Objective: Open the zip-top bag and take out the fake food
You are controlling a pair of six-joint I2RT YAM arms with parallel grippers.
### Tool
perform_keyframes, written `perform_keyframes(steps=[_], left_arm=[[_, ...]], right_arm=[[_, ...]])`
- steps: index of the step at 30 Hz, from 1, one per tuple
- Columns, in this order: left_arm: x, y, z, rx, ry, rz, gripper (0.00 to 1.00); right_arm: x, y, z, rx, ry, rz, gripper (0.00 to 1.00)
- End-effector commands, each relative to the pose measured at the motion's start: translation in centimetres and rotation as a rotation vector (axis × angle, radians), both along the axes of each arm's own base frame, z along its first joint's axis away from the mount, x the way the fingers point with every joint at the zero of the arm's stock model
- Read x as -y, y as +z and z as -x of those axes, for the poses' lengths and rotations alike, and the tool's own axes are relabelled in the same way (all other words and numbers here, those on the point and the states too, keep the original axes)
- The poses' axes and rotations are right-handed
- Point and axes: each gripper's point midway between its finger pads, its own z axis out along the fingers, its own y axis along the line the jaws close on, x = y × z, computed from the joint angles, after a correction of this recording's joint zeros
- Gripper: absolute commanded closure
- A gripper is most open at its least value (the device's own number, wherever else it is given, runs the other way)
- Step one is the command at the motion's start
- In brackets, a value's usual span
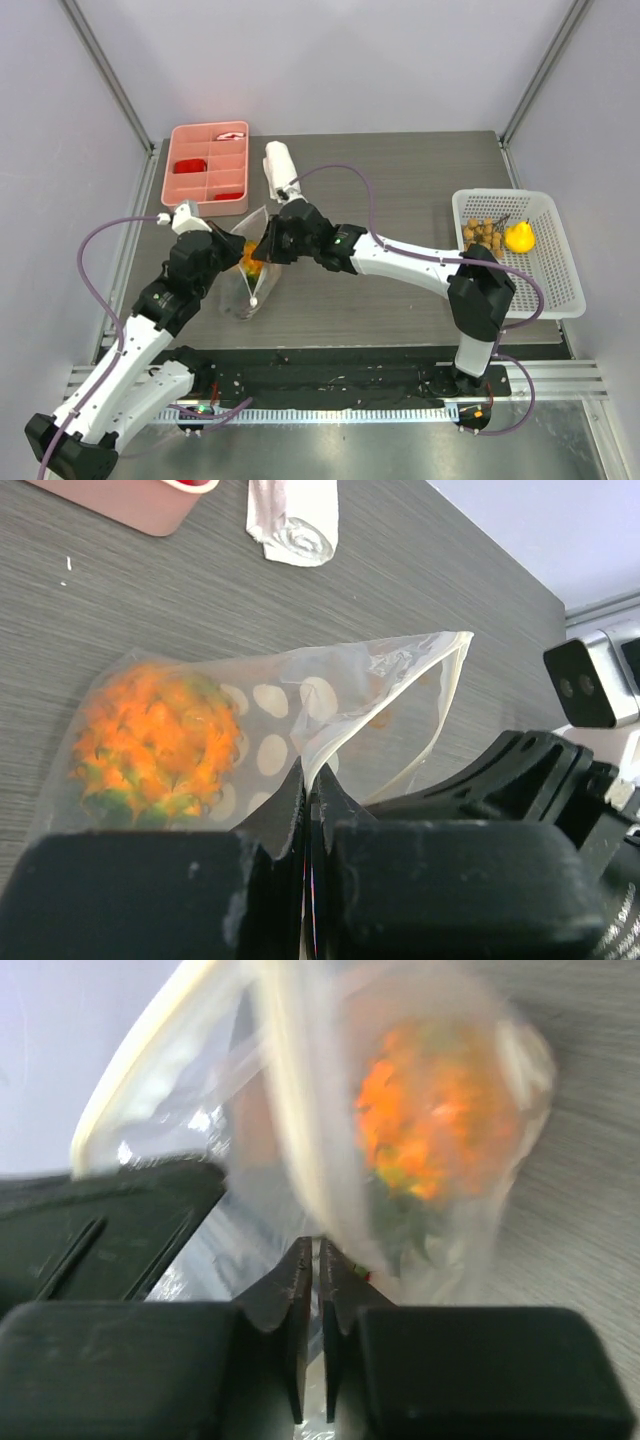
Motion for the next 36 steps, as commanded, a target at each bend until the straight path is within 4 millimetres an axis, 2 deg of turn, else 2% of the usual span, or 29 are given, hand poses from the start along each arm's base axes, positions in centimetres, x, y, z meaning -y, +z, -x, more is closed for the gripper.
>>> perform_keyframes(steps=[1,4,7,10,12,14,15,16,17,18,23,29,32,33,35,36], left_arm=[[0.6,1.5,-1.2,0.057,0.005,0.044,1.00],[0.8,1.4,-1.6,0.063,0.006,0.052,0.99],[1.2,0.8,-1.9,0.052,0.004,0.063,0.99],[1.7,-0.2,-2.0,0.027,-0.007,0.074,1.00],[1.7,-0.6,-2.1,0.022,-0.005,0.072,1.00],[1.3,-1.0,-2.0,0.014,0.006,0.053,0.99],[1.1,-1.0,-1.8,0.011,0.013,0.043,0.99],[0.6,-0.9,-1.8,0.014,0.033,0.030,1.00],[0.3,-1.3,-1.6,0.002,0.037,0.011,1.00],[0.1,-1.3,-1.6,0.001,0.042,0.001,1.00],[-0.5,-3.0,-1.0,-0.058,0.061,-0.025,0.99],[-0.9,-4.9,-0.7,-0.109,0.083,-0.046,1.00],[-0.7,-5.8,-0.6,-0.125,0.086,-0.029,1.00],[-0.6,-7.1,-0.3,-0.150,0.084,-0.017,1.00],[-0.4,-7.9,-0.4,-0.144,0.094,0.016,1.00],[-0.4,-9.5,0.1,-0.163,0.092,0.022,1.00]], right_arm=[[-1.6,2.0,2.7,0.055,0.221,-0.045,0.82],[-1.1,0.5,4.8,0.058,0.357,-0.025,0.75],[-1.6,-0.7,6.9,0.036,0.510,-0.046,0.66],[-1.8,-2.9,7.6,0.047,0.592,-0.034,0.61],[-2.3,-4.0,7.1,0.074,0.591,-0.034,0.57],[-2.4,-5.0,5.5,0.115,0.525,-0.014,0.53],[-2.3,-5.1,4.6,0.109,0.476,-0.024,0.49],[-1.7,-6.2,4.4,0.083,0.445,-0.031,0.48],[-2.6,-4.5,4.0,0.073,0.420,-0.148,0.45],[-2.5,-4.4,3.4,0.067,0.403,-0.190,0.44],[-1.7,-6.0,1.6,0.076,0.324,-0.170,0.35],[-0.4,-7.4,1.4,0.067,0.368,-0.139,0.25],[0.1,-8.0,2.6,0.054,0.454,-0.137,0.22],[0.2,-8.6,3.1,0.043,0.486,-0.123,0.21],[0.4,-9.4,4.8,0.020,0.570,-0.113,0.21],[0.7,-9.9,5.2,0.016,0.585,-0.109,0.21]])
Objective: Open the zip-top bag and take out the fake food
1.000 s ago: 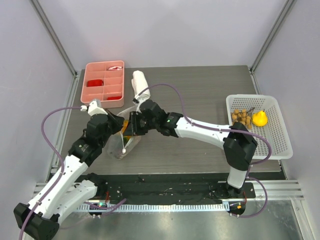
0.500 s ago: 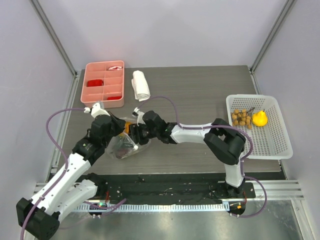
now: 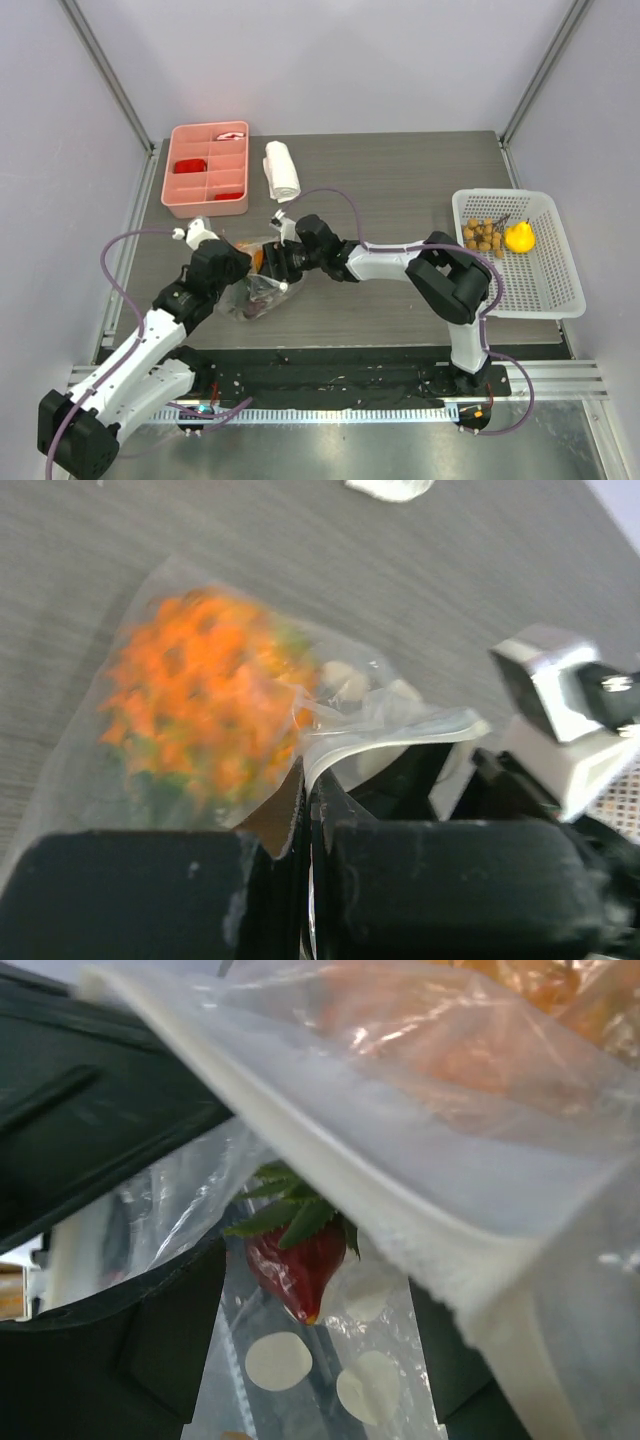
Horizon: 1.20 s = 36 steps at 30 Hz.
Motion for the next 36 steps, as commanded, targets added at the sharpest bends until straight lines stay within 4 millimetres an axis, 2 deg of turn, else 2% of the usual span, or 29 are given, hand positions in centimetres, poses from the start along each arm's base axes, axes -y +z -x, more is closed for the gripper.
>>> perform_keyframes(steps=[1,3,4,6,7,11,15,18,19,20,22,24,25,27,28,29,30,31,32,33,34,35,36], left_arm=[[-0.4,-3.5,0.3,-0.019,0.054,0.046,1.00],[-0.5,-4.3,0.1,0.000,0.076,0.068,1.00],[-1.0,-5.6,0.4,-0.011,0.098,0.062,1.00],[-0.9,-5.9,0.2,-0.004,0.104,0.070,1.00],[-1.0,-6.4,0.3,-0.010,0.105,0.065,1.00],[-1.0,-6.5,0.2,-0.001,0.077,0.016,1.00],[-0.3,-4.5,-0.1,0.039,0.013,-0.012,1.00],[0.4,-1.3,-0.3,0.089,-0.038,-0.014,1.00],[0.7,-0.7,-0.2,0.089,-0.062,-0.020,1.00],[1.6,1.1,-0.4,0.112,-0.103,0.003,1.00],[2.4,2.2,-0.2,0.121,-0.163,0.000,1.00],[3.9,3.6,-0.1,0.131,-0.236,0.034,0.92],[4.2,3.6,0.2,0.115,-0.255,0.037,0.76],[4.2,4.1,0.5,0.101,-0.262,0.042,0.58],[3.5,3.1,1.2,0.053,-0.245,0.020,0.30],[2.6,3.3,1.6,0.051,-0.208,0.010,0.20],[1.0,3.4,1.7,0.045,-0.125,-0.009,0.16],[-0.3,3.2,2.0,0.040,-0.070,-0.032,0.16],[-1.9,1.9,3.1,-0.022,-0.014,-0.071,0.22],[-3.2,2.3,3.7,-0.019,0.043,-0.078,0.31],[-5.0,2.1,3.9,-0.026,0.155,-0.087,0.47],[-6.1,0.8,5.1,-0.084,0.194,-0.116,0.50],[-6.5,0.6,5.4,-0.094,0.215,-0.114,0.51]], right_arm=[[1.2,-2.2,2.8,-0.010,0.158,0.019,0.21],[1.5,-2.7,3.2,-0.010,0.162,0.015,0.22],[1.6,-2.9,3.4,-0.003,0.164,-0.001,0.22],[1.6,-2.8,3.8,-0.026,0.174,-0.024,0.28],[1.4,-2.8,3.9,-0.029,0.179,-0.040,0.34],[1.0,-3.2,3.0,-0.034,0.134,-0.041,0.40],[0.7,-2.6,1.4,-0.045,0.041,-0.057,0.43],[0.4,-1.6,0.6,-0.080,-0.027,-0.091,0.43],[0.3,-1.2,0.6,-0.111,-0.044,-0.103,0.43],[0.2,-0.7,0.8,-0.115,-0.038,-0.119,0.43],[0.1,-0.2,0.8,-0.142,-0.055,-0.128,0.43],[0.0,0.2,0.8,-0.135,-0.053,-0.120,0.43],[0.0,0.2,0.6,-0.131,-0.057,-0.117,0.43],[0.0,0.1,0.5,-0.130,-0.060,-0.105,0.43],[0.0,0.0,0.5,-0.126,-0.055,-0.101,0.43],[0.0,-0.2,0.5,-0.126,-0.058,-0.095,0.43],[-0.1,-0.3,0.4,-0.127,-0.058,-0.094,0.43],[-0.1,-0.4,0.5,-0.130,-0.053,-0.096,0.43],[-0.1,-0.5,0.4,-0.131,-0.054,-0.095,0.43],[-0.1,-0.5,0.4,-0.128,-0.055,-0.095,0.43],[-0.1,-0.5,0.4,-0.127,-0.055,-0.097,0.43],[-0.2,-0.2,0.3,-0.122,-0.054,-0.106,0.43],[-0.2,0.0,0.3,-0.120,-0.054,-0.108,0.42]])
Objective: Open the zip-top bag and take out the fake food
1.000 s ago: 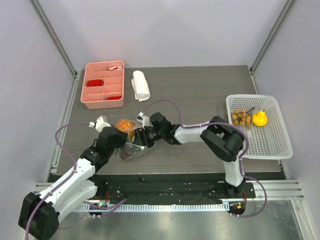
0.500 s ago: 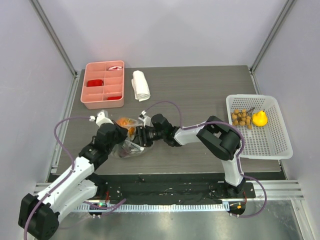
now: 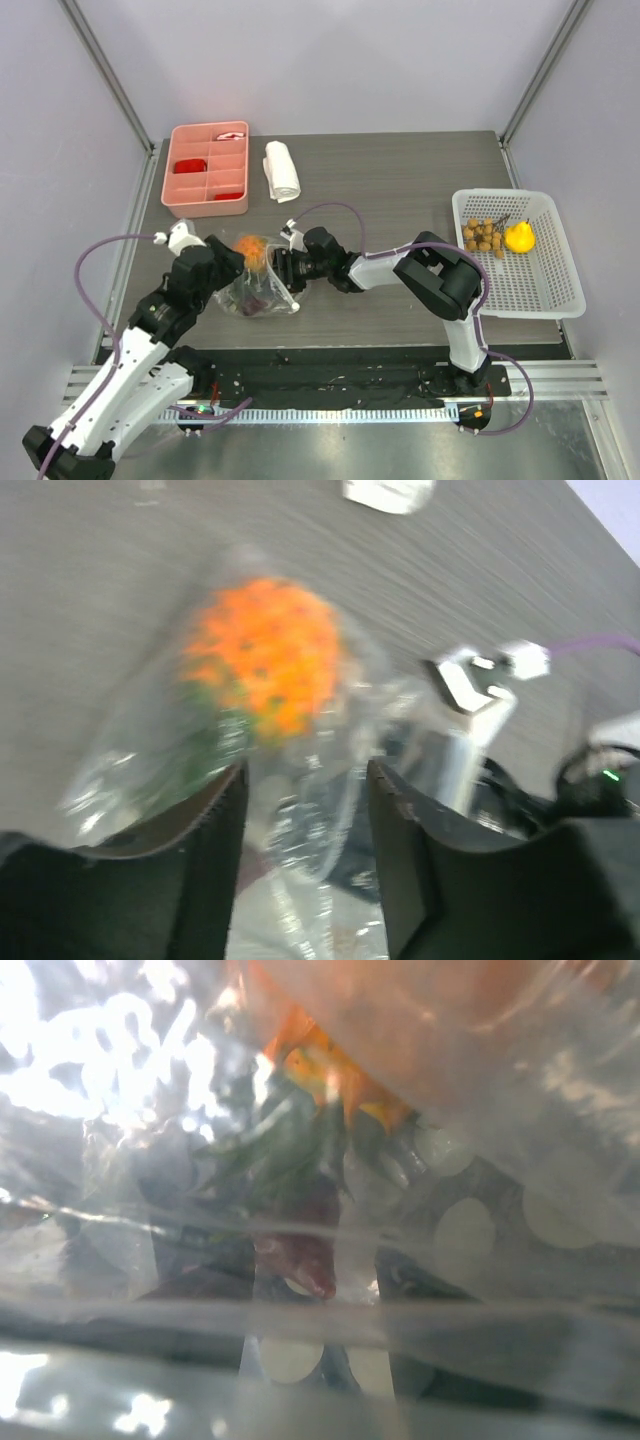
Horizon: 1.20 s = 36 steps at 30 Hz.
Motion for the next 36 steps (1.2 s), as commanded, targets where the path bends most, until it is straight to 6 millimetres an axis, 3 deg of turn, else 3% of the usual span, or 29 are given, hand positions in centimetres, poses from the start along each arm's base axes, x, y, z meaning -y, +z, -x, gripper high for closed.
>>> perform_keyframes(steps=[1,3,5,9,12,19,23,27,31,36], left_arm=[[-4.9,-2.5,2.9,-0.134,0.242,-0.068,0.70],[-4.7,-3.9,3.7,-0.201,0.260,-0.036,0.90],[-4.0,-5.6,4.4,-0.283,0.256,-0.008,0.99],[-4.7,-8.8,6.4,-0.383,0.304,-0.009,1.00],[-3.6,-10.5,6.5,-0.371,0.277,0.061,1.00],[-1.6,-12.6,5.6,-0.395,0.217,0.112,1.00],[0.1,-13.0,4.4,-0.362,0.188,0.199,1.00],[0.6,-12.9,3.9,-0.312,0.186,0.258,1.00],[0.3,-12.8,4.0,-0.315,0.192,0.242,1.00],[0.1,-13.9,4.8,-0.360,0.202,0.236,1.00]], right_arm=[[-0.9,3.2,-1.1,0.057,-0.012,-0.072,0.42],[-1.1,3.5,-0.9,0.055,-0.003,-0.080,0.42],[-1.2,3.5,-0.8,0.050,0.013,-0.087,0.42],[-1.1,3.5,-0.3,0.062,0.040,-0.089,0.40],[-1.1,3.4,0.0,0.070,0.063,-0.086,0.39],[-1.3,2.7,1.0,0.075,0.115,-0.059,0.32],[-1.2,1.5,2.6,0.065,0.167,-0.029,0.31],[-1.6,0.4,3.9,0.057,0.199,-0.015,0.33],[-1.3,-1.4,3.3,0.087,0.173,0.042,0.33],[-0.9,-2.8,3.4,0.132,0.189,0.104,0.24]])
